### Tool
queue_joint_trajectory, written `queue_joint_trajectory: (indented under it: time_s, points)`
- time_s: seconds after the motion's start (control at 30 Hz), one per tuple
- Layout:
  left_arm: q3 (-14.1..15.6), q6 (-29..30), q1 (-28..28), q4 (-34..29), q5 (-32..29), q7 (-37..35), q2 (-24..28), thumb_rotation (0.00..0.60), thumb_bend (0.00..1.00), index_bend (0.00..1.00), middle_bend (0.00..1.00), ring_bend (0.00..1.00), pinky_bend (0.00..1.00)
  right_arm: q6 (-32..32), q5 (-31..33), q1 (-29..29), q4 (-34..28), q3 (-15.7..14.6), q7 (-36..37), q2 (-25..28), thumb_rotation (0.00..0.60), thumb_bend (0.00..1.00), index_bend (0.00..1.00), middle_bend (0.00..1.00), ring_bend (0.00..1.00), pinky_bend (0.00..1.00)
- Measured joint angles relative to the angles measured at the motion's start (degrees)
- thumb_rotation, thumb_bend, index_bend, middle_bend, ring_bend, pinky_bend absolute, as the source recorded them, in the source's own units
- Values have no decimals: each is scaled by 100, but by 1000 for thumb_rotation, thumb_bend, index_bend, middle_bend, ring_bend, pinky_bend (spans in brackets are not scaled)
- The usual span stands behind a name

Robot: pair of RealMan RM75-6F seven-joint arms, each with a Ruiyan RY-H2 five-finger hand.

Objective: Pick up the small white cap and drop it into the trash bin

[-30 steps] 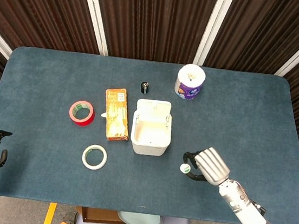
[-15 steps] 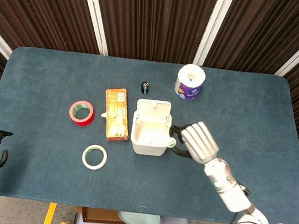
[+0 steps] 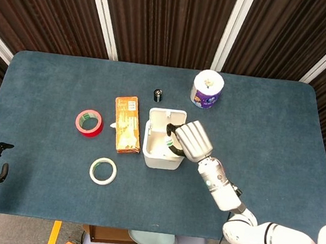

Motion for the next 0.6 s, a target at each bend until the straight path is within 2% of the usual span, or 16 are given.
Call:
queue_joint_trajectory:
  time_s: [0.13, 0.3, 0.4, 0.47, 0.6]
  points:
    - [-3, 7, 1, 0, -1, -2, 0, 600, 562, 253, 248, 377, 495, -7, -2, -13, 129, -91, 43, -4, 600, 154, 423, 835, 870, 1000]
    - [4, -25, -9, -8, -6, 16, 2, 600, 561, 253, 248, 377, 494, 150, -197, -149, 61, -209, 304, 165, 600, 118, 291, 835, 870, 1000]
    - [8, -35, -15, -12, -4, 33, -2, 600, 562, 253, 248, 376, 494, 423, -414, -306, -66, -294, 461, 304, 600, 117, 308, 835, 868, 1000]
    - [10, -39, -18, -13, -4, 50, -6, 600, 563, 253, 248, 376, 495, 690, -591, -443, -133, -362, 568, 381, 600, 116, 373, 835, 855, 1000]
    - [10, -44, -23, -12, -11, 89, -19, 600, 562, 253, 249, 377, 495, 1574, -1059, -981, -208, -653, 783, 632, 600, 117, 419, 829, 795, 990]
